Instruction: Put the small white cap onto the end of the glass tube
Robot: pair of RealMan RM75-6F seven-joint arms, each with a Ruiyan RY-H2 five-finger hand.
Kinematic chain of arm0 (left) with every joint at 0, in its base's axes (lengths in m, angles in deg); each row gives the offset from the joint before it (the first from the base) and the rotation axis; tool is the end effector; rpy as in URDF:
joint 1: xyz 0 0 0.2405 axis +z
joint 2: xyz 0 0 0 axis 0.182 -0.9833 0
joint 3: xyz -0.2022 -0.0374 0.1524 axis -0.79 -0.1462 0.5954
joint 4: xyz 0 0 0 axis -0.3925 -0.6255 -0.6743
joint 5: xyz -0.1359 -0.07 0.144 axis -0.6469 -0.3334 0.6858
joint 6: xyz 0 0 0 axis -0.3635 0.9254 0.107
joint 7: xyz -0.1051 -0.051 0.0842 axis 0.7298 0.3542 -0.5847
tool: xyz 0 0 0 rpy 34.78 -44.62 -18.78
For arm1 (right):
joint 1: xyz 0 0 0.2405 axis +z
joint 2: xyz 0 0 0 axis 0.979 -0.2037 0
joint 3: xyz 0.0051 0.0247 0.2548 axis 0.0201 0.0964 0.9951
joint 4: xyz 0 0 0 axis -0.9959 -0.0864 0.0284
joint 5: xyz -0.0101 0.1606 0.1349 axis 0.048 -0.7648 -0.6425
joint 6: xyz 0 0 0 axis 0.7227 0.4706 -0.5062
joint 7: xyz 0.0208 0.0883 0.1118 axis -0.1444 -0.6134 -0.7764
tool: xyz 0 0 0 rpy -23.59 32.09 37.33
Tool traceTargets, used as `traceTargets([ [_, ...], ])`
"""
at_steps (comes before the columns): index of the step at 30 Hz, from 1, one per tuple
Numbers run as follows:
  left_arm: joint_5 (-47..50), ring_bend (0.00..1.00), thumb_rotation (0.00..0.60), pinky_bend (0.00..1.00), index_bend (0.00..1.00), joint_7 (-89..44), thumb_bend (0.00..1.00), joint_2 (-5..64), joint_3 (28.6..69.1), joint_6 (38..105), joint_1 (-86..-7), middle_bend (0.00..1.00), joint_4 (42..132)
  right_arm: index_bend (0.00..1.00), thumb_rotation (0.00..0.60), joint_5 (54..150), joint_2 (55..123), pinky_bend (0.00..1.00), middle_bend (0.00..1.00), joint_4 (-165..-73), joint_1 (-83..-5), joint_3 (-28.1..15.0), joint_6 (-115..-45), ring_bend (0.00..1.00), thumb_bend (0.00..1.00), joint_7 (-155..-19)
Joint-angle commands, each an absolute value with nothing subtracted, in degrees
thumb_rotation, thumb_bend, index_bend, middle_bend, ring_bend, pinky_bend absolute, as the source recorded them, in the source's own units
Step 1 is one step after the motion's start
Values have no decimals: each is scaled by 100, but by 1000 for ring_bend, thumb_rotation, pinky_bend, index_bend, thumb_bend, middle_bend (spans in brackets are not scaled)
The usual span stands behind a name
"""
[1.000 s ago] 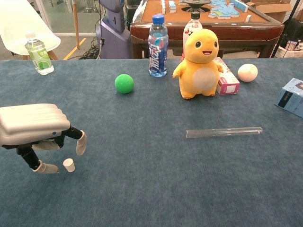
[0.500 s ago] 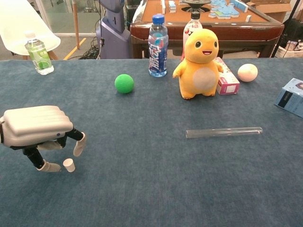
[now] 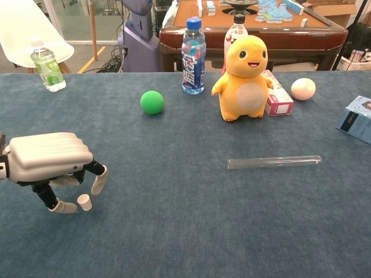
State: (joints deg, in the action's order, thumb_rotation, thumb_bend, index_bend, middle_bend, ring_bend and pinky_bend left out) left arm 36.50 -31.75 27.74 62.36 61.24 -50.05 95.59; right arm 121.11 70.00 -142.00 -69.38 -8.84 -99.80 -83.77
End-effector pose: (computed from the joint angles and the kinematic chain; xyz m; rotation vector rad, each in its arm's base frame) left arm -0.2006 0.2796 -0.0146 -2.3596 -0.5614 -0.7671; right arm -0.2811 -0.2175 0.1630 1.3224 -0.8922 1.0163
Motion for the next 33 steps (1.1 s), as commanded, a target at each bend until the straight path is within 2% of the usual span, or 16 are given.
traceTargets([
  [1,3639,1000,600,986,496,-3160,199,2788,6231,6119,-5014,1000,9547,86,600,12111,6999,60,215,-14199,-6943,-883,-9987,78,183,-8378],
  [9,3599,1000,600,986,506,-3171,207,2818,6225,6098,-5039,1000,9525,86,600,12108,6992,60,215,-14197,-6966,-885,-10009,78,183,-8384],
  [20,3573,1000,600,986,520,-3168,294,2847,6251,6069,-5061,1000,9510,86,600,12104,6980,60,215,-14209,-6995,-885,-10035,78,183,-8377],
  [33,3477,1000,600,986,520,-3265,294,2824,6261,6009,-5062,1000,9528,86,600,12105,6973,60,215,-14226,-7002,-880,-10033,78,183,-8367],
])
